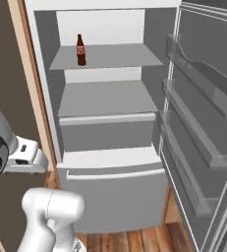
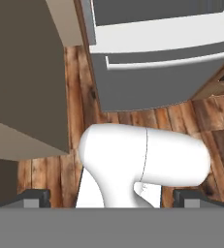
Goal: Open the fridge, grab two sodas, and place both sodas inside the bowl with ice on the dining counter.
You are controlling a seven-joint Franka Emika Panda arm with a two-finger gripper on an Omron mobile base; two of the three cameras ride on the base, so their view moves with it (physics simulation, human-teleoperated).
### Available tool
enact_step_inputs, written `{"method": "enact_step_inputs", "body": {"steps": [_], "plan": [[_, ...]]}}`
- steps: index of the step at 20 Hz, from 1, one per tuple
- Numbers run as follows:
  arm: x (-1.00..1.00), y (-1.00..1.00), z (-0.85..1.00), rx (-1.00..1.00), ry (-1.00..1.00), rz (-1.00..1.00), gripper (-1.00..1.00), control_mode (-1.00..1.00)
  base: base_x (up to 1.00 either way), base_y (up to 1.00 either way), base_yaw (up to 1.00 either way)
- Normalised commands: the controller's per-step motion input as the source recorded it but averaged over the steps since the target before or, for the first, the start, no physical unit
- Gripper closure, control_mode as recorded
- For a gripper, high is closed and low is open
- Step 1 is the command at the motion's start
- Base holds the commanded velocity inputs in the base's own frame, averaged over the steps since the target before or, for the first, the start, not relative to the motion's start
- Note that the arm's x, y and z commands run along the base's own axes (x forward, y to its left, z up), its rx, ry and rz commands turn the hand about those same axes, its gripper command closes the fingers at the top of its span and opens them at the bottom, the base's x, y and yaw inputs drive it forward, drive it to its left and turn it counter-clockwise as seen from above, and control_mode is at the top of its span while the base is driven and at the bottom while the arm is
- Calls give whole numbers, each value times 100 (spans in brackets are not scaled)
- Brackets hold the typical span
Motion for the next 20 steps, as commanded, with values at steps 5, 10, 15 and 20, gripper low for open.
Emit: {"method": "enact_step_inputs", "body": {"steps": [5, 10, 15, 20], "plan": [[0, 0, 0, 0, 0, 0, -100, 100, 55, -23, 12], [0, 0, 0, 0, 0, 0, -100, 100, 41, -21, 4], [0, 0, 0, 0, 0, 0, -100, 100, 48, -24, 7], [0, 0, 0, 0, 0, 0, -100, 100, 49, -31, 8]]}}
